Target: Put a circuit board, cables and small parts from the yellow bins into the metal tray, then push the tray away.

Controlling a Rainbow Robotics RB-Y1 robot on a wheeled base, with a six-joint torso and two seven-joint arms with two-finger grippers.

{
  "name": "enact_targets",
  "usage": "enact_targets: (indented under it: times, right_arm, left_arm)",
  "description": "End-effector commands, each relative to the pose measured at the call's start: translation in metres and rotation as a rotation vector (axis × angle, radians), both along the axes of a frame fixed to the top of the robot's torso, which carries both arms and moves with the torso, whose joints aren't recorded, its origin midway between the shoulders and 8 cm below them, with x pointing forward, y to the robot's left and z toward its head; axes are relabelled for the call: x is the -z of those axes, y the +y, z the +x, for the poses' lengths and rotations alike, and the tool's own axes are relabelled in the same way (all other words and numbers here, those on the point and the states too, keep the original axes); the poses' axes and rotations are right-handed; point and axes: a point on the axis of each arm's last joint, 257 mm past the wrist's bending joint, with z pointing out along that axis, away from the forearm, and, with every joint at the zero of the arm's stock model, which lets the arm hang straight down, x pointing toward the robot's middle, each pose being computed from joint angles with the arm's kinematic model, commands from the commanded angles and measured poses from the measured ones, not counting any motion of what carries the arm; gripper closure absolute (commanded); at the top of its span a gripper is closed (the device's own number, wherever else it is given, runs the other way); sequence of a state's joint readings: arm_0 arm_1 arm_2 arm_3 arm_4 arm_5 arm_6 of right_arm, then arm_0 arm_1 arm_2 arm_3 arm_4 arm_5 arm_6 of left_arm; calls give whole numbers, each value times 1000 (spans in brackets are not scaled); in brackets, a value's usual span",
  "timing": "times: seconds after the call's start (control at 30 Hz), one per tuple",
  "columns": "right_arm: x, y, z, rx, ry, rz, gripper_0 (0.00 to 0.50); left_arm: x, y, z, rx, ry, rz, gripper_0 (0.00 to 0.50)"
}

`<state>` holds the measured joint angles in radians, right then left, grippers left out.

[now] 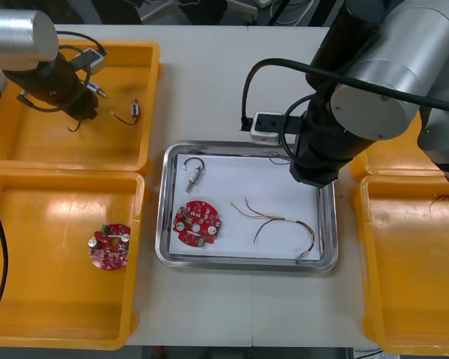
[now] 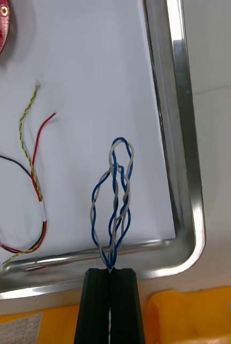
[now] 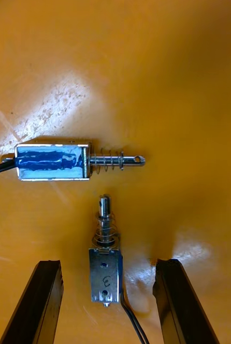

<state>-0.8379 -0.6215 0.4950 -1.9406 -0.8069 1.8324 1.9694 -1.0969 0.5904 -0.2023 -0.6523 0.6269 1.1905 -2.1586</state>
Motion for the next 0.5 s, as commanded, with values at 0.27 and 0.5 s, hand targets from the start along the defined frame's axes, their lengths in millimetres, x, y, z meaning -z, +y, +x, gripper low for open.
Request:
enact_targets:
  times: [0.27,0.5]
  right_arm:
    - [23,32,28,-175,-70,-61,500]
    - [44,40,34,-170,-53,-37,500]
  left_arm:
    - [-28,-24,21,74,-74,4,0]
    - [-21,-28,21,86,-72,20,33]
